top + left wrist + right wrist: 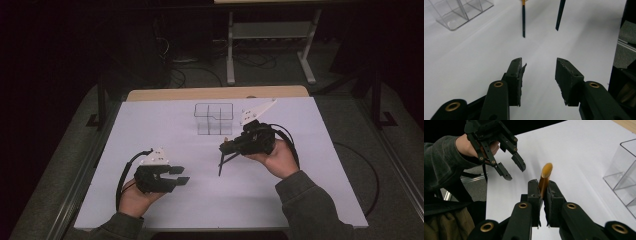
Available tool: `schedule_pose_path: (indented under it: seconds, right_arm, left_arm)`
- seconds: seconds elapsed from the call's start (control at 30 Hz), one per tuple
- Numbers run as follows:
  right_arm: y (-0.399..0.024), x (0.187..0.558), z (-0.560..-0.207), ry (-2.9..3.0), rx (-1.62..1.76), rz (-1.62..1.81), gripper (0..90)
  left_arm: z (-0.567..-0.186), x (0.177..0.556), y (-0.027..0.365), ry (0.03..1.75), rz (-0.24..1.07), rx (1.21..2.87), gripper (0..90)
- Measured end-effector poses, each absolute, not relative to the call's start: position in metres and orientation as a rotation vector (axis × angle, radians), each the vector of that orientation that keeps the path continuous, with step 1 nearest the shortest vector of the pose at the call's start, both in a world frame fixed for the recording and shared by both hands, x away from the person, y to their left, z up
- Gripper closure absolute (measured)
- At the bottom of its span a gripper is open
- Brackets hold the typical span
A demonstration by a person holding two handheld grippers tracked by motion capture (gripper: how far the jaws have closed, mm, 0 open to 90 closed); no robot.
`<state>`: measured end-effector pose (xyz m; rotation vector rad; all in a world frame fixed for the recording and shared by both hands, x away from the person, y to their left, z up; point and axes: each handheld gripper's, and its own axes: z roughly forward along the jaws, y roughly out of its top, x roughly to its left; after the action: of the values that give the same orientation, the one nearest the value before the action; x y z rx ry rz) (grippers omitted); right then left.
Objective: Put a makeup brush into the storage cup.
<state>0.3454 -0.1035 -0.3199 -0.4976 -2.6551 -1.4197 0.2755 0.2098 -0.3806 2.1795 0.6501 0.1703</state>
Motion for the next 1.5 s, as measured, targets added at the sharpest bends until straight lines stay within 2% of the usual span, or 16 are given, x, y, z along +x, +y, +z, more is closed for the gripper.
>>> schedule_pose_path:
  seconds: [0.7, 1.5]
  right_arm:
    - [-0.111, 0.357, -0.317, -2.672, -0.553, -1.402, 82.9]
    - [-0.107, 0.377, -0.304, -2.739, -0.556, -1.365, 82.9]
  left_arm:
    - [-0.387, 0.274, 0.226, 0.706, 0.221, 2.182, 49.1]
    - [-0.389, 0.277, 0.232, 0.735, 0.231, 2.181, 45.1]
